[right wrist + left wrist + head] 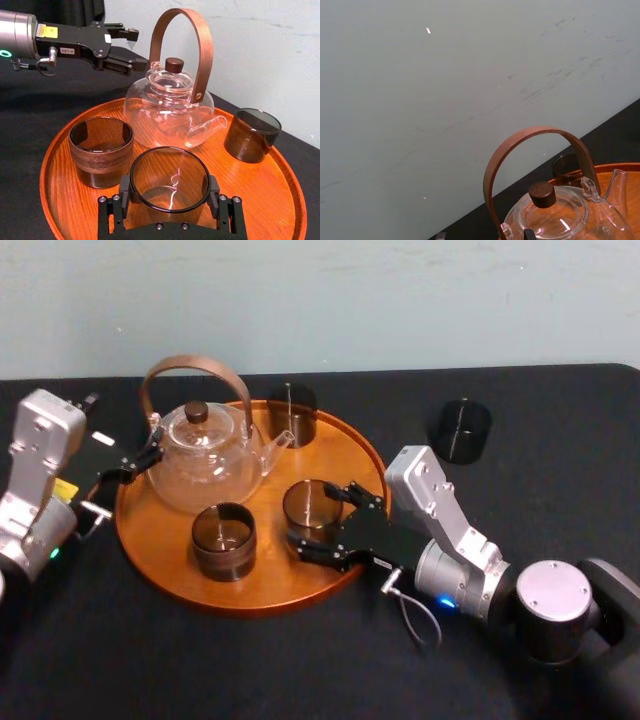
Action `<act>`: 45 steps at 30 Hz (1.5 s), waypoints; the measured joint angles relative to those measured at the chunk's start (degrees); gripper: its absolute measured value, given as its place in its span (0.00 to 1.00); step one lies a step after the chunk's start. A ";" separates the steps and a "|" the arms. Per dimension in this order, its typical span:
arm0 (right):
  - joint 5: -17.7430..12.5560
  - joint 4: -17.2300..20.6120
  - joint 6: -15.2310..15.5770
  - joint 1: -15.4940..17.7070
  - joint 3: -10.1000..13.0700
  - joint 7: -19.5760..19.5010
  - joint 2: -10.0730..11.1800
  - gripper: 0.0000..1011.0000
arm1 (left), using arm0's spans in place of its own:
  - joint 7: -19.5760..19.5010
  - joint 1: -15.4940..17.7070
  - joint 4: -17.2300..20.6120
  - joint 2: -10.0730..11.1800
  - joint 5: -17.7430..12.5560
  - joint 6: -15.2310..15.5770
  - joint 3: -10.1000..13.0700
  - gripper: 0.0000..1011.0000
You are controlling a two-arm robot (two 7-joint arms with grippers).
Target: Pick up the glass from the table and place it on the tray.
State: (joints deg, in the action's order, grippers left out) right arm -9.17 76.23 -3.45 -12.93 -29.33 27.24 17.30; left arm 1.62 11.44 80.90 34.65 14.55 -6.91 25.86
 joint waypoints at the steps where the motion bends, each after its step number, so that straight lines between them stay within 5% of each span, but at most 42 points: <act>1: -0.07 -0.13 -0.02 -0.01 -0.01 0.03 -0.04 0.91 | 0.00 0.00 0.00 0.00 0.00 0.00 0.00 1.00; 45: -3.72 -3.33 1.27 -1.52 -1.07 2.18 -0.83 0.91 | 0.00 0.00 0.00 0.00 0.00 0.00 0.00 1.00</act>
State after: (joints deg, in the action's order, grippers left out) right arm -12.90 72.90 -2.19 -14.46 -30.40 29.41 16.47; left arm 1.62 11.43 80.90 34.65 14.55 -6.91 25.86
